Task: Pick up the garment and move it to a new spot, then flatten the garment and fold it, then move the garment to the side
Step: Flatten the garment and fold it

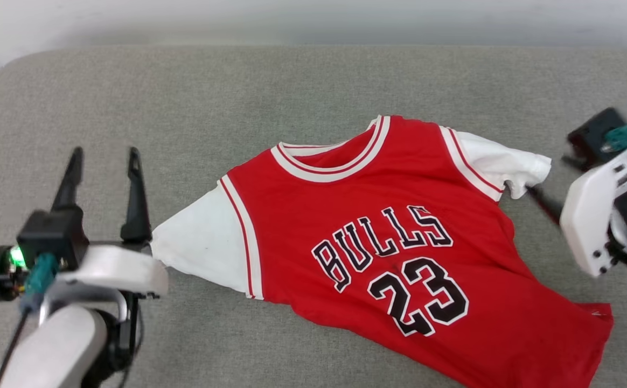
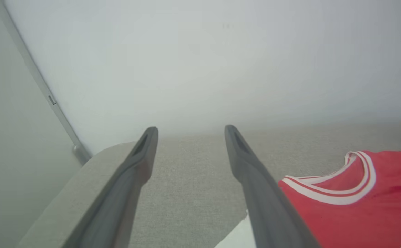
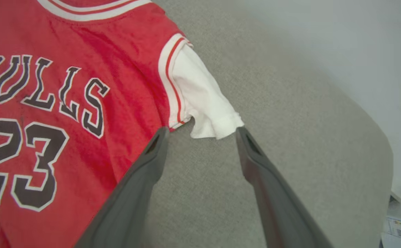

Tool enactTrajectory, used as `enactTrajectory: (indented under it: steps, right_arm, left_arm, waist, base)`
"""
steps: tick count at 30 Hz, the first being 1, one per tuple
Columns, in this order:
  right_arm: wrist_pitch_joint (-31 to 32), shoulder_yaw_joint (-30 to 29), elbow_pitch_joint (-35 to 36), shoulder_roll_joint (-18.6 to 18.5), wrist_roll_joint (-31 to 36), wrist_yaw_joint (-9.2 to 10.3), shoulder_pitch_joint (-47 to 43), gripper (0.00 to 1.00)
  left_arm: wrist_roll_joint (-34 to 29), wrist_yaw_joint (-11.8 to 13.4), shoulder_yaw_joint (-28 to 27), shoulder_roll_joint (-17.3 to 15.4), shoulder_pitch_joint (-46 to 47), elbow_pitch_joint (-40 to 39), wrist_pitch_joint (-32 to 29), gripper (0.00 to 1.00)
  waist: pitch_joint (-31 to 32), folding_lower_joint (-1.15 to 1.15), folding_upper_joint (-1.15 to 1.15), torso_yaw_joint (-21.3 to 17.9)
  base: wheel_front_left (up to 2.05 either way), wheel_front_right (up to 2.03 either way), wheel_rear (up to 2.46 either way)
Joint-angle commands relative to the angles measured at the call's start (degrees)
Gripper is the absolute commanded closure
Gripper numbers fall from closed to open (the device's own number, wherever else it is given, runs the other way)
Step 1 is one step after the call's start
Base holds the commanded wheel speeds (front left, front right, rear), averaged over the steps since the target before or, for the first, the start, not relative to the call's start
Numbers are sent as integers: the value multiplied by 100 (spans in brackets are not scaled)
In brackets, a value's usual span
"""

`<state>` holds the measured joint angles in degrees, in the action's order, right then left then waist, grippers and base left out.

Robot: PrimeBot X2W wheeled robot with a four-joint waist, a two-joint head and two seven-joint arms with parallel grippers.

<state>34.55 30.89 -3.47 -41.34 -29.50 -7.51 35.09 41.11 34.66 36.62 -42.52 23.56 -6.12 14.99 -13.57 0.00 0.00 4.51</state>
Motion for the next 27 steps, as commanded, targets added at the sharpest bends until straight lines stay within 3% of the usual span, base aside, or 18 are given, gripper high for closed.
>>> enactTrajectory:
  steps: [1, 4, 8, 18, 19, 20, 27]
  right_arm:
    - [341, 197, -60, -11, -310, 3, 98, 0]
    - [1039, 539, -225, -143, -881, 5, 378, 0]
    - [1526, 927, -624, -30, -1307, 4, 698, 0]
    - [1538, 1911, -1792, 342, -1713, 2, 640, 2]
    - [1416, 1947, -1819, 359, -1747, 1, 631, 65]
    - [1264, 1959, -1828, 364, -1766, 1, 651, 100]
    - [322, 1996, -1294, -107, -1869, 3, 857, 100]
  left_arm:
    - [-245, 63, -239, 106, -232, -121, 25, 0]
    - [-749, 103, -678, 517, -726, -372, 20, 0]
    - [-1299, -37, -1176, 1061, -1199, -553, 20, 0]
    - [-2209, -753, -1949, 2328, -1817, -382, 21, 0]
    - [-2272, -827, -2022, 2404, -1849, -353, 21, 0]
    - [-2331, -899, -2102, 2480, -1893, -314, 21, 0]
    - [-2643, -1348, -2587, 2846, -2143, -122, 21, 0]
  waist:
    - [-63, 0, 0, 56]
    - [-162, 0, 0, 140]
    - [-332, 0, 0, 236]
    - [-520, 0, 0, 453]
    - [-510, 0, 0, 443]
    - [-489, 0, 0, 426]
    - [-137, 0, 0, 215]
  base:
    - [0, 0, 0]
    - [0, 0, 0]
    - [0, 0, 0]
    - [0, 0, 0]
    - [0, 0, 0]
    - [0, 0, 0]
    - [0, 0, 0]
